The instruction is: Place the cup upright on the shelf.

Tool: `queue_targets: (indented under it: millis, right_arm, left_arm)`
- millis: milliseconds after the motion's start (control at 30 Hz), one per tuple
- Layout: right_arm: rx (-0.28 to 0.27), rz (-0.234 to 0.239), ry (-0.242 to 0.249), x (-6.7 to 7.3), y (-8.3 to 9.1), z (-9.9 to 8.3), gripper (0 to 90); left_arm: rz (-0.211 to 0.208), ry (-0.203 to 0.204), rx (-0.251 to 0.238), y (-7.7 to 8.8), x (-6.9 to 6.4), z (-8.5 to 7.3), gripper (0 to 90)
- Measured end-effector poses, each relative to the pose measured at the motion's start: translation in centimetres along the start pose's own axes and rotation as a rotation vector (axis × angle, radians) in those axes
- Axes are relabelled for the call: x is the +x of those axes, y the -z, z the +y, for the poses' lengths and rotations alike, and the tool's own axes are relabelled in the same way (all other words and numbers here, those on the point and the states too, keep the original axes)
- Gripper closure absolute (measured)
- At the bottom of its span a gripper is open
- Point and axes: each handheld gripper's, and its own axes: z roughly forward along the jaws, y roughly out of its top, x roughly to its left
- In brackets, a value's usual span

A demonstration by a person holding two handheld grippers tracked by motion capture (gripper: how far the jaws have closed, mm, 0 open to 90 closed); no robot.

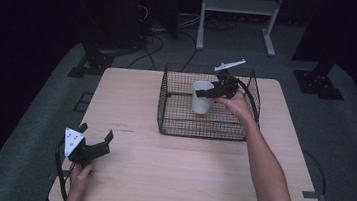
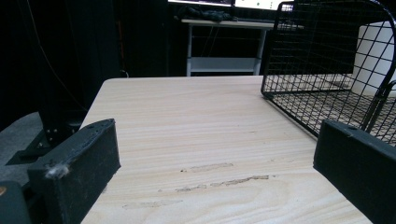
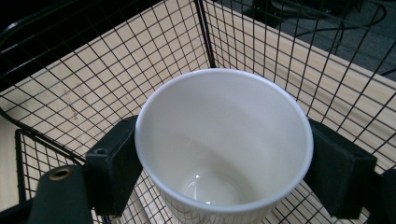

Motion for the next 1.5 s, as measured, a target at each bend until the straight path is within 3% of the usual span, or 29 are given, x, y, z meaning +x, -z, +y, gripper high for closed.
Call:
queue_targets:
  millis: [533, 900, 1500]
  right_arm:
    - [0.038, -0.015, -0.030, -1.0, -0.9, -1.4, 19.2]
    - [0.061, -0.018, -0.029, -1.0, -1.1, -1.4, 19.1]
    - [0.101, -0.037, 0.057, 0.5, -1.1, -1.3, 18.2]
  left_arm:
    - [0.000, -0.002, 0.000, 0.0, 0.0, 0.0, 0.0]
    - [0.000, -0.002, 0.001, 0.0, 0.0, 0.0, 0.0]
    - [0.000, -0.007, 0.002, 0.0, -0.1, 0.0, 0.0]
